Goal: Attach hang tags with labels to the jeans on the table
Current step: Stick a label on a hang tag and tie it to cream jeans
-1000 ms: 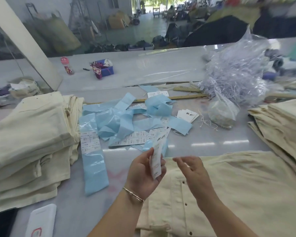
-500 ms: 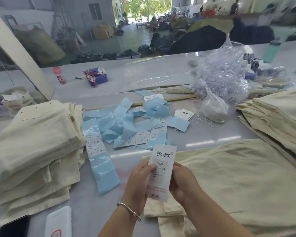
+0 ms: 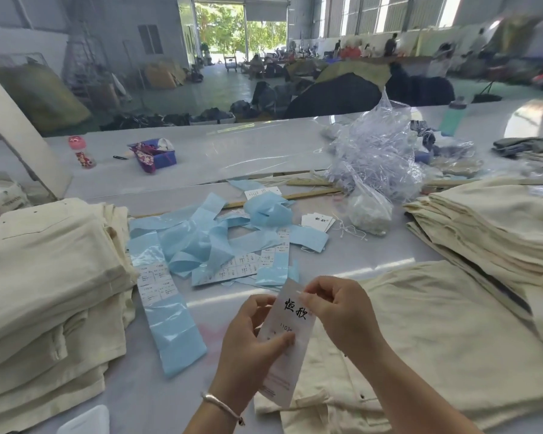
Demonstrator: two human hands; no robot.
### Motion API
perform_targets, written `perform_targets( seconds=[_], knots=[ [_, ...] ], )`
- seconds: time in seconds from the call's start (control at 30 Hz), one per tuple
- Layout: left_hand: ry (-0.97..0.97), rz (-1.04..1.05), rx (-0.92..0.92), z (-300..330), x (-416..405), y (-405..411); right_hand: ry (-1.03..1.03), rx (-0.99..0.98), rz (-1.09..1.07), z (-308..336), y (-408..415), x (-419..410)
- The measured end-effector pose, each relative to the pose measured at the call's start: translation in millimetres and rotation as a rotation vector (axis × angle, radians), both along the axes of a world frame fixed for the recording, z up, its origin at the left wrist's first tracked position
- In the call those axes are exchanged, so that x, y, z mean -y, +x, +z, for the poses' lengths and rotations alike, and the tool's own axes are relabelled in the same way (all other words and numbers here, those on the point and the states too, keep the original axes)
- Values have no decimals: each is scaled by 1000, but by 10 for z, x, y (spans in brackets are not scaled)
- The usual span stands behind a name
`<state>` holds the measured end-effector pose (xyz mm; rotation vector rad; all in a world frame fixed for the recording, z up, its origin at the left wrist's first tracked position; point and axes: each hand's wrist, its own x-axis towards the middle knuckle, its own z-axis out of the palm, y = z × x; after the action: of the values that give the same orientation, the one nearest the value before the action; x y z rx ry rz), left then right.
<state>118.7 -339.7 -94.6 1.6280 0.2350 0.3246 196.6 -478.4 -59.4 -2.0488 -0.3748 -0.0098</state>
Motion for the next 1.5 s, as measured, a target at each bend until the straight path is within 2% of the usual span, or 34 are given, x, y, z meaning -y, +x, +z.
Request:
perform_targets(
  seconds=[0.07, 0.13, 0.3, 0.5, 0.67, 0.77, 0.9, 1.03, 1.13, 1.23, 1.3, 1.37, 1.5],
  knots=[
    [-3, -21, 38, 20, 17, -16, -126, 20, -34, 29, -19, 2],
    [-2, -57, 65, 26, 15, -25, -165, 14, -65, 40, -45, 2],
    [25, -114, 98, 20, -8, -41, -131, -13, -113, 48, -64, -5],
    [86, -160, 117, 44, -17, -80, -89, -6, -50, 46, -81, -24],
    [-134, -16, 118, 100, 22, 61, -38, 35, 11, 15, -109, -12],
    [-141, 3, 95, 90, 68, 159, -57, 88, 28, -24, -129, 5],
    [-44, 19, 81, 124, 112, 233, -77, 93, 69, -31, -99, 102],
    [226, 70, 94, 201, 144, 349, -122, 151, -76, 11, 0, 271],
    [298, 42, 112, 296, 224, 444, 44, 104, 31, 72, 74, 352],
    [278, 13, 151, 307, 323, 523, 257, -105, 155, 65, 117, 366],
    [256, 7, 159, 238, 365, 556, 291, -191, 148, 7, 151, 415],
    [222, -2, 121, 115, 385, 572, 210, -176, 95, -91, 202, 482],
    [171, -7, -80, -248, 370, 567, -416, 71, 12, -314, 376, 623]
  ],
)
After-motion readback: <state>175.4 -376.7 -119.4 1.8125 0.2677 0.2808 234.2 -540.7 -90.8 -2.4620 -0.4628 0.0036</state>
